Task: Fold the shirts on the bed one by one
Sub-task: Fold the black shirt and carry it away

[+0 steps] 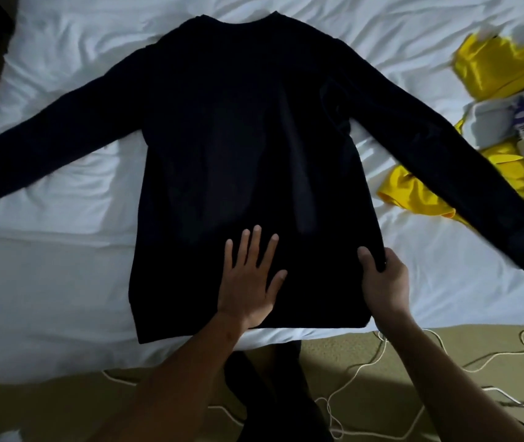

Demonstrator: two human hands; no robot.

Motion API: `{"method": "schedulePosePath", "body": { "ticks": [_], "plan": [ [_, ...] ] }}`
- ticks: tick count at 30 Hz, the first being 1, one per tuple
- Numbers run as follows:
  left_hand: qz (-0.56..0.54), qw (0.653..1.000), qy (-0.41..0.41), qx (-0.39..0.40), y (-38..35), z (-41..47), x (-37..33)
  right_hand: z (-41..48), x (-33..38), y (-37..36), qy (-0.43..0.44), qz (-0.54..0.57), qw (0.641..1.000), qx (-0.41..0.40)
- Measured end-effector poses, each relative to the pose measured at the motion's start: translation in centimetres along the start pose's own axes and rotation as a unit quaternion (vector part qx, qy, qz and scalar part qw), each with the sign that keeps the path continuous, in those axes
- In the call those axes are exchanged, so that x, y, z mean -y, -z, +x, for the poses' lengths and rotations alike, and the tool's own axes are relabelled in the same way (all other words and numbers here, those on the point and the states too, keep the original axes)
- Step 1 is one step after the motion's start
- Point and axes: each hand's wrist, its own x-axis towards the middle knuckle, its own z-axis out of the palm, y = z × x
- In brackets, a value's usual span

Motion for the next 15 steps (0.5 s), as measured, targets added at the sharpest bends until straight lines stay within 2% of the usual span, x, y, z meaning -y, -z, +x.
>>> {"method": "schedulePosePath", "body": {
  "ticks": [6,8,11,13,15],
  "plan": [
    [-0.019,1.0,-0.002,-0.013,-0.2,0.0,0.0,-0.5,-2.1,1.3,0.0,-0.167,0.985,-0.036],
    [-0.013,1.0,-0.003,-0.015,-0.5,0.0,0.0,-0.3,-1.9,0.7,0.046,-0.26,0.962,-0.073],
    [0.012,1.0,-0.004,-0.021,-0.9,-0.1,0.1,-0.4,-0.4,-1.4,0.173,-0.317,0.927,-0.103],
    [0.023,0.999,-0.005,-0.026,-0.9,-0.2,0.0,-0.2,0.0,-3.4,0.26,-0.366,0.893,-0.039],
    [0.021,0.999,-0.008,-0.03,-0.8,-0.2,0.0,0.3,-1.4,-4.6,0.303,-0.422,0.854,0.036]
  ]
}}
